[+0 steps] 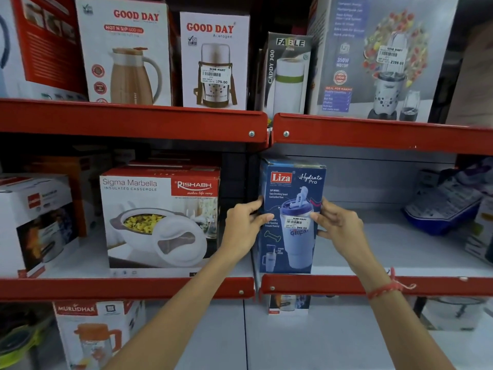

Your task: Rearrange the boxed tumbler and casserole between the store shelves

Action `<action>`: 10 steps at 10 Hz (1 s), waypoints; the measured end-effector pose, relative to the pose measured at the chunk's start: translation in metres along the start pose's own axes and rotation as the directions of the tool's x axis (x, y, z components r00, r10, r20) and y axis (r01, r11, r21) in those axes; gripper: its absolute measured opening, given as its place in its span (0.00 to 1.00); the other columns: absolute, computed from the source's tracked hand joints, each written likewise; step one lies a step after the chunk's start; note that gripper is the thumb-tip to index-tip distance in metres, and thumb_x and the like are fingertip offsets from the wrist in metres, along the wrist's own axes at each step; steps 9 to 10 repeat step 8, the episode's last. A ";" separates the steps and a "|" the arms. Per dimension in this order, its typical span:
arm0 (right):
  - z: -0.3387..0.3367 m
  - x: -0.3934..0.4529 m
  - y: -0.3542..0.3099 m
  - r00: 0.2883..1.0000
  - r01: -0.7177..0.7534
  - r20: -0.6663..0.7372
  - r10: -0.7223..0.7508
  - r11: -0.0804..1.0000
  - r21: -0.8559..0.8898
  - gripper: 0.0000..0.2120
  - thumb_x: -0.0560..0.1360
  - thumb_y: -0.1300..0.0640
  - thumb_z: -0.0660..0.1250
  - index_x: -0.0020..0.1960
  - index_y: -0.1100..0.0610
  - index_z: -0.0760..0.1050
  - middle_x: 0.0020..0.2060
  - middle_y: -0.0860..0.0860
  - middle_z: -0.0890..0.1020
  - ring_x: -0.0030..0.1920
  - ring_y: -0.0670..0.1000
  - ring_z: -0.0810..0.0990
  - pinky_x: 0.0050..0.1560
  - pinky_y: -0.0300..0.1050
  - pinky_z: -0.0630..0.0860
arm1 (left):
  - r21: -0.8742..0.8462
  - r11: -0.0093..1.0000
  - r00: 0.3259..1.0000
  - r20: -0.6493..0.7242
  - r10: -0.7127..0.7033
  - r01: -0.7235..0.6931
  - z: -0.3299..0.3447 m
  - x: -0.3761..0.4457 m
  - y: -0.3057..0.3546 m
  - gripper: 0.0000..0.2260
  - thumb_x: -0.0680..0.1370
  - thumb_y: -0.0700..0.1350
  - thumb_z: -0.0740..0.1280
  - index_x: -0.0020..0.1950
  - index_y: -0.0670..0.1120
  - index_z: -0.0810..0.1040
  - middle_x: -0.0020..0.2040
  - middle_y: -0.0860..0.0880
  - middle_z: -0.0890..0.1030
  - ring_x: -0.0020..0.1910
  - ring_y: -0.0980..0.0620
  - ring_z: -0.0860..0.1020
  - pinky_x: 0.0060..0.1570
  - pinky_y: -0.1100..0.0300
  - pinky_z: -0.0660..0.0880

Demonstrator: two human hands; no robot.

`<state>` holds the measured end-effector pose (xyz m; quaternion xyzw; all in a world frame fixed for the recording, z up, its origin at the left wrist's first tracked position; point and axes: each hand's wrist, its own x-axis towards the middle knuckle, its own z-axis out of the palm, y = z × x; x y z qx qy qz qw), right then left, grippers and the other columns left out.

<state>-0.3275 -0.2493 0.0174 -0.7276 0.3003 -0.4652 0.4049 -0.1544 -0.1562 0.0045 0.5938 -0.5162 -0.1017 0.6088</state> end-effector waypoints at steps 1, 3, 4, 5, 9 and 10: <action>0.003 0.008 0.009 1.000 -0.027 -0.010 0.027 1.000 -0.016 0.19 0.75 0.64 0.67 0.65 0.57 0.74 0.50 0.52 0.82 0.52 0.52 0.80 0.58 0.63 0.77 | 0.004 0.999 0.999 0.001 -0.038 0.038 0.007 0.008 -0.007 0.16 0.75 0.40 0.68 0.62 0.41 0.75 0.55 0.43 0.83 0.50 0.50 0.82 0.51 0.51 0.80; 0.009 0.011 0.028 0.999 -0.053 -0.014 0.052 0.998 -0.020 0.19 0.75 0.63 0.67 0.65 0.56 0.74 0.55 0.56 0.83 0.58 0.58 0.80 0.57 0.67 0.77 | 0.002 0.997 0.997 0.023 -0.078 0.078 0.010 0.009 -0.021 0.16 0.74 0.41 0.68 0.61 0.42 0.76 0.55 0.43 0.83 0.51 0.49 0.82 0.51 0.48 0.81; 0.010 0.012 0.030 0.998 -0.057 -0.022 0.057 0.998 -0.026 0.19 0.75 0.63 0.66 0.66 0.57 0.73 0.59 0.58 0.81 0.59 0.59 0.79 0.58 0.66 0.76 | -0.030 0.996 0.996 0.023 -0.085 0.086 0.012 0.011 -0.022 0.17 0.74 0.41 0.68 0.63 0.42 0.74 0.54 0.45 0.83 0.49 0.51 0.82 0.50 0.51 0.81; 0.010 0.010 0.028 0.998 -0.054 -0.016 0.053 0.997 -0.049 0.20 0.75 0.62 0.66 0.67 0.56 0.72 0.60 0.58 0.81 0.59 0.60 0.79 0.57 0.66 0.77 | -0.053 0.994 0.996 0.023 -0.092 0.093 0.012 0.008 -0.021 0.19 0.74 0.40 0.68 0.65 0.42 0.73 0.52 0.48 0.82 0.47 0.53 0.82 0.50 0.53 0.81; 0.014 -0.008 -0.013 0.957 0.132 -0.163 -0.241 0.859 -0.495 0.27 0.73 0.48 0.68 0.70 0.55 0.68 0.59 0.59 0.81 0.54 0.60 0.81 0.52 0.56 0.79 | -0.001 0.999 0.998 -0.029 0.052 -0.052 -0.013 -0.005 0.003 0.25 0.73 0.44 0.70 0.69 0.43 0.69 0.66 0.49 0.74 0.61 0.57 0.74 0.48 0.81 0.70; 0.014 -0.008 -0.013 0.957 0.132 -0.163 -0.241 0.859 -0.495 0.27 0.73 0.48 0.68 0.70 0.55 0.68 0.59 0.59 0.81 0.54 0.60 0.81 0.52 0.56 0.79 | -0.001 0.999 0.998 -0.029 0.052 -0.052 -0.013 -0.005 0.003 0.25 0.73 0.44 0.70 0.69 0.43 0.69 0.66 0.49 0.74 0.61 0.57 0.74 0.48 0.81 0.70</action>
